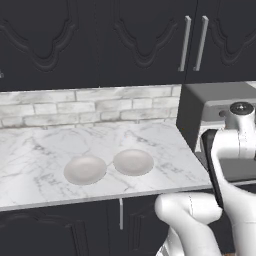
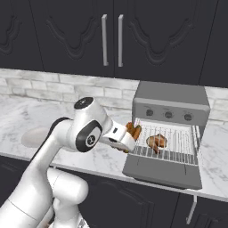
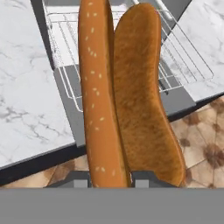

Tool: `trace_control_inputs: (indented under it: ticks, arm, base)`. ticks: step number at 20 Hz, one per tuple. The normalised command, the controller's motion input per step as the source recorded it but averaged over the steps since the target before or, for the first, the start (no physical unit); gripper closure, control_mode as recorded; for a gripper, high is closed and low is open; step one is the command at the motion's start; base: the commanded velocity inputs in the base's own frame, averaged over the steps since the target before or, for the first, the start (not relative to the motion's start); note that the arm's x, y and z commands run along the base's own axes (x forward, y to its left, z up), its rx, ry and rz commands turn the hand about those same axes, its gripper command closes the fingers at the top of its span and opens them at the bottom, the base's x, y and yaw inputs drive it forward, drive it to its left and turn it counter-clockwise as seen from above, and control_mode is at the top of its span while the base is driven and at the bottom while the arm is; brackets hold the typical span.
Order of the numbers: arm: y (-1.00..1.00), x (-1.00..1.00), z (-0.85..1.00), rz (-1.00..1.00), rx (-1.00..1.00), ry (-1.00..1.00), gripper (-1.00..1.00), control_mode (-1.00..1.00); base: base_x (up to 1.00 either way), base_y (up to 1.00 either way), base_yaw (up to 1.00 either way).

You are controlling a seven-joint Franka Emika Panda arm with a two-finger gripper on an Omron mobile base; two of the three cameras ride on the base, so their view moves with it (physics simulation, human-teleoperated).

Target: Open the toaster oven door. Place the hotdog bun on the top rack in the toaster oven and place the chicken drumstick on the bottom rack.

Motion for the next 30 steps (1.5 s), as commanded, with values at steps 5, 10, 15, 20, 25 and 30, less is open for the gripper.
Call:
trace_control_inputs:
  ticks: [5, 10, 15, 20, 25, 30]
  arm:
    - [-0.33, 0.03, 0.19, -0.18, 0.1, 0.1, 1.0, -1.0]
    - [-0.36, 0.14, 0.02, -0.03, 0.06, 0.04, 1.0, -1.0]
    - [-0.47, 0.11, 0.0, 0.0, 0.03, 0.0, 1.0, -1.0]
    - [-0.35, 0.18, 0.0, 0.0, 0.02, 0.0, 1.0, -1.0]
    - [-0.18, 0.28, 0.0, 0.02, 0.03, -0.07, 1.0, -1.0]
    - [-0.13, 0.25, -0.08, 0.03, 0.05, -0.1, 1.0, -1.0]
  base:
    - [0.0, 0.0, 0.0]
    - [0.0, 0.0, 0.0]
    - [0.0, 0.0, 0.0]
    - [0.0, 0.0, 0.0]
    - [0.0, 0.0, 0.0]
    - [0.0, 0.0, 0.0]
